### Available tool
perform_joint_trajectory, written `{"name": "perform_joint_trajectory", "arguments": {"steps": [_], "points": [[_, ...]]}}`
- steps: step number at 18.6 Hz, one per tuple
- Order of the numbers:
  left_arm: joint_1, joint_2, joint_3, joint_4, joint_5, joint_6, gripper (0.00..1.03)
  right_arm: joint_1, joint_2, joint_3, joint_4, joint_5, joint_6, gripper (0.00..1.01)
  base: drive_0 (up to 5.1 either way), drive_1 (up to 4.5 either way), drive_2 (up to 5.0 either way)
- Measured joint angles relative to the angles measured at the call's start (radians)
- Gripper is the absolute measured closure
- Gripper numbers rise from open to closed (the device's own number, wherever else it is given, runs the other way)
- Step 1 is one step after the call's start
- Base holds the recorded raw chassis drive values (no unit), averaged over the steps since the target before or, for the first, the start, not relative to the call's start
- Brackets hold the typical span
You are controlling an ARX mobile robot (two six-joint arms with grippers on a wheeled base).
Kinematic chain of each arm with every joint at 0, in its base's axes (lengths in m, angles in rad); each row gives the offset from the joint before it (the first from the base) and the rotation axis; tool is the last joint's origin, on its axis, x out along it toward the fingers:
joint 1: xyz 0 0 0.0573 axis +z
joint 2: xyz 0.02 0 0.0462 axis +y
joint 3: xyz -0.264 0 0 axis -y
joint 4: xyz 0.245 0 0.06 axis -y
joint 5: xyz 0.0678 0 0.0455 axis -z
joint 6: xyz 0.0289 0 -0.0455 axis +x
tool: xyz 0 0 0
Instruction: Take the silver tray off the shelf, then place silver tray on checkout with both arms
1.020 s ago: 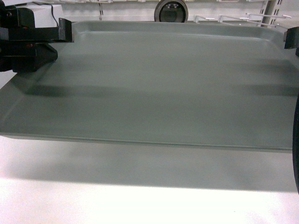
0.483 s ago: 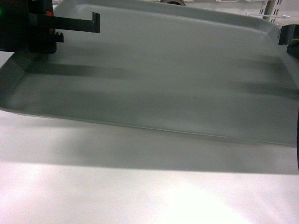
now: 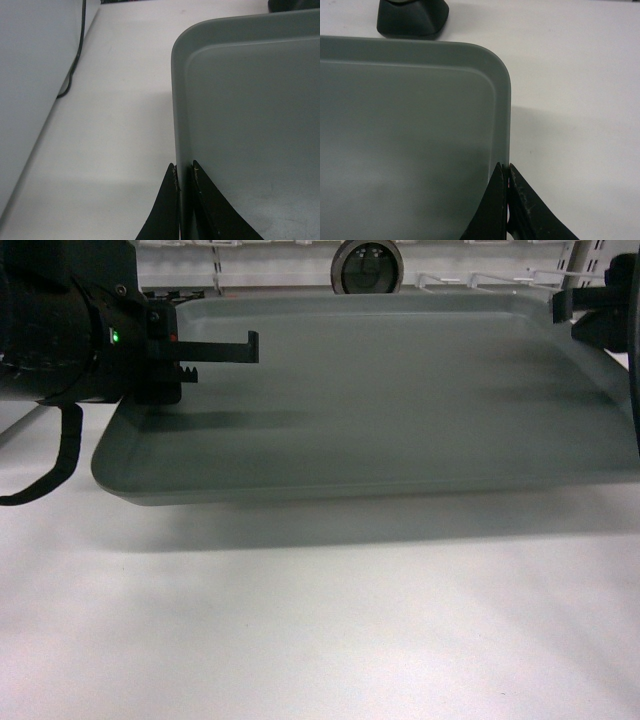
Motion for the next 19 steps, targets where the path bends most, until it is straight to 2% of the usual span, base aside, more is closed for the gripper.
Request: {"name": "perform_joint_trajectory", "arguments": {"steps": [2,5,11,18,19], "points": [[0.014,0.058,0.052,-0.032,0.008,-0.019,1.00,-0.005,0.063,0.108,-0.072,-0.015,-0.021,0.99,-0.2,4.07,-4.5],[0.015,0.097,0.095,-0.078,0.010,-0.029,1.00,-0.014,0.133,0.149,-0.082,-0.014,-0.045,0.99,-0.2,4.07,-4.5],[0.001,0.122,0.113,-0.090,-0.001,-0.028,1.00,-0.018,0.195,0.160,-0.089,-0.002,-0.048,0.99,0.0,0.00,0.0],[0.000,0.161,0.134,-0.089,-0.002,-0.006,1.00,-0.017,0.221,0.180,-0.110,0.026,-0.050,0.99,0.0,0.00,0.0],[0.000,0.164,0.138,-0.088,-0.002,-0.002,0.95,-0.017,0.221,0.181,-0.113,0.032,-0.050,0.99,0.0,0.00,0.0]]}}
